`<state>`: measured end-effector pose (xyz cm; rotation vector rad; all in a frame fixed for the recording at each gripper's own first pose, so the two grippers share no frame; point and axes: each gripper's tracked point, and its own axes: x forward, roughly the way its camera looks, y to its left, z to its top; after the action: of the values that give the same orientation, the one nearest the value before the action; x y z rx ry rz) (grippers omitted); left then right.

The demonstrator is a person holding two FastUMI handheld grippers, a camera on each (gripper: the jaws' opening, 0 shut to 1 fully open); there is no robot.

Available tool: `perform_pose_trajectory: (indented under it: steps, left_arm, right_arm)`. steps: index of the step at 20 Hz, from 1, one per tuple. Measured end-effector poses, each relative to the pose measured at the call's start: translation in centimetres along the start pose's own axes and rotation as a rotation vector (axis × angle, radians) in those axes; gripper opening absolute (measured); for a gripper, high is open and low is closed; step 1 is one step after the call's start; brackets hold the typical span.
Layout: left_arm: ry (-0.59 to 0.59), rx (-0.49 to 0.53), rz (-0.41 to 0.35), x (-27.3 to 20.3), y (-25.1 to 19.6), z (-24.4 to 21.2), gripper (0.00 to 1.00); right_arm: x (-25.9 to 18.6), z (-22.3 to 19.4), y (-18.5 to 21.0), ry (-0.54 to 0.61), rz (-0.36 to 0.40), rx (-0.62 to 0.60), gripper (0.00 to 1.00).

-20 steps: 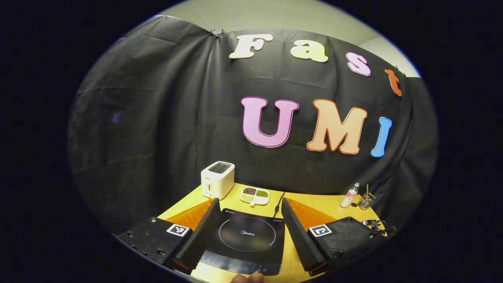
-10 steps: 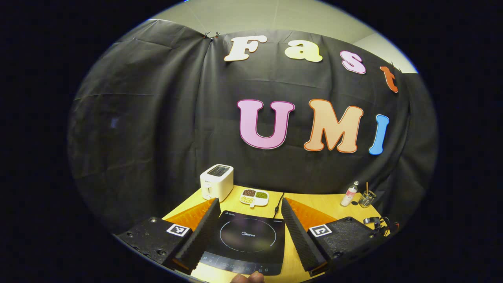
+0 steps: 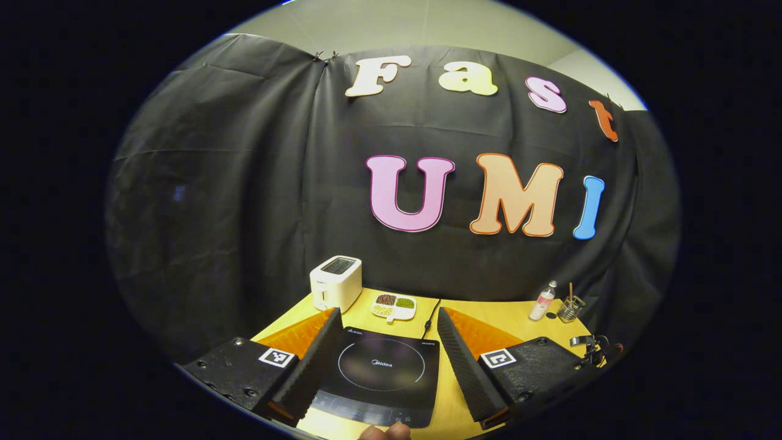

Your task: First push the handle of the pot to place it horizontally, then grasp the pot with both hands and set it on the induction cooktop.

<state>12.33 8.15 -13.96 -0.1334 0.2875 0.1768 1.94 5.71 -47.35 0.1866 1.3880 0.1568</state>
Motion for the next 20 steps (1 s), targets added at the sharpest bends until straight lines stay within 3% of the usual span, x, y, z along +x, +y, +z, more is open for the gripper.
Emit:
perform_pose_trajectory:
  steps: [2,4,5,6,10,20]
  left_arm:
    - [-0.001,0.004,0.004,-0.1,-0.5,0.0,0.95]
    - [0.002,0.009,0.01,-0.3,-1.0,-0.2,0.95]
    - [0.002,0.01,0.014,-0.4,-1.3,-0.2,0.9]
    - [0.003,0.01,0.02,-0.5,-1.5,-0.3,0.95]
    - [0.009,0.01,0.046,-0.9,-2.6,-0.7,0.91]
    - [0.023,0.017,0.119,-2.3,-6.2,-2.0,0.95]
  right_arm:
    - [0.0,0.2,-0.6,0.001,0.005,0.001,0.02]
    - [0.0,0.3,-1.3,0.004,0.008,-0.004,0.02]
    - [0.0,0.4,-1.8,0.006,0.008,-0.006,0.02]
    - [0.0,0.4,-2.2,0.008,0.01,-0.008,0.02]
    - [0.1,0.9,-3.8,0.018,0.024,-0.01,0.03]
    - [0.7,3.1,-8.2,0.039,0.06,-0.056,0.03]
